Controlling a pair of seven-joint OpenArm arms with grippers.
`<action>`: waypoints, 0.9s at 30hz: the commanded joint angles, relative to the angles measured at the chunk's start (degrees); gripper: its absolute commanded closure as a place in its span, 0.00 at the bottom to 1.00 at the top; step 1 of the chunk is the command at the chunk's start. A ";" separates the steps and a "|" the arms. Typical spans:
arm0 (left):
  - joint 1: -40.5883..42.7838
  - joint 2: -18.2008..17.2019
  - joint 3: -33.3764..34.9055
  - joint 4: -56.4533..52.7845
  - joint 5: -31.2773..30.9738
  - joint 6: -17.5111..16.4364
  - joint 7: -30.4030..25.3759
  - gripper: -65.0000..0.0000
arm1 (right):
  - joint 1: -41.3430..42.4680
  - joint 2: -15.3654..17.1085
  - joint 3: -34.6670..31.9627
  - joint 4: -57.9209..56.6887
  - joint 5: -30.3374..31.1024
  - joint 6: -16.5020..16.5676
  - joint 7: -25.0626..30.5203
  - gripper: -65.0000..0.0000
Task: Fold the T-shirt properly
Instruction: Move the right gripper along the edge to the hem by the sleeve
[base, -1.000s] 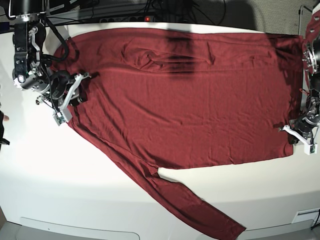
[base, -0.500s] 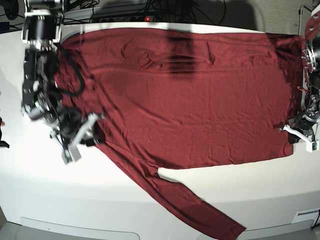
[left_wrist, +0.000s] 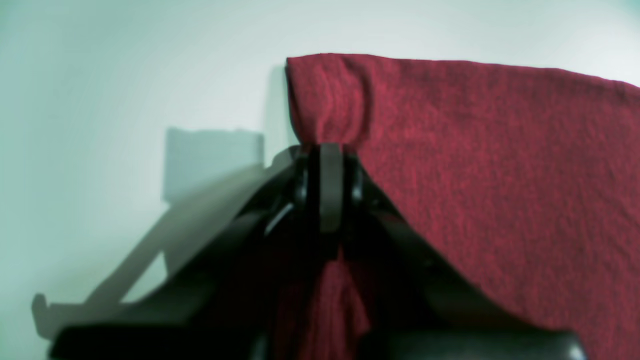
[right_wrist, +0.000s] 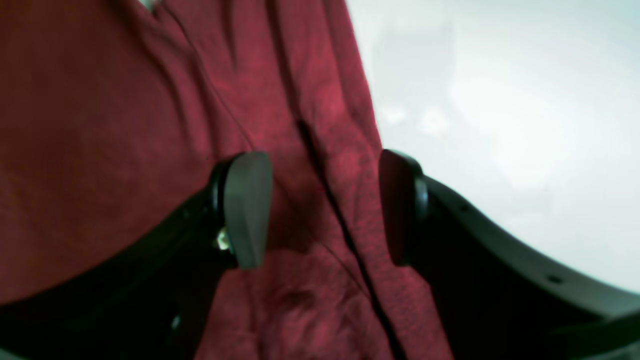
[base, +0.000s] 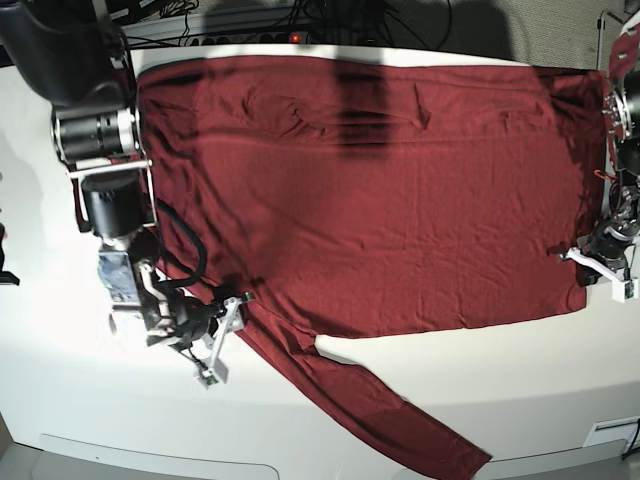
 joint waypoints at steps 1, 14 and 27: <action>-0.46 -0.85 0.00 0.07 1.07 0.15 2.54 1.00 | 3.54 0.61 -0.24 -1.16 -0.22 -0.22 0.90 0.48; -0.42 -0.81 0.00 0.07 1.05 0.17 2.05 1.00 | 7.06 -0.11 -1.33 -15.47 -6.51 2.40 6.23 0.48; -0.42 -0.81 0.00 0.07 1.07 0.15 2.05 1.00 | 7.08 -5.07 -1.33 -16.63 -1.11 4.13 -5.95 0.81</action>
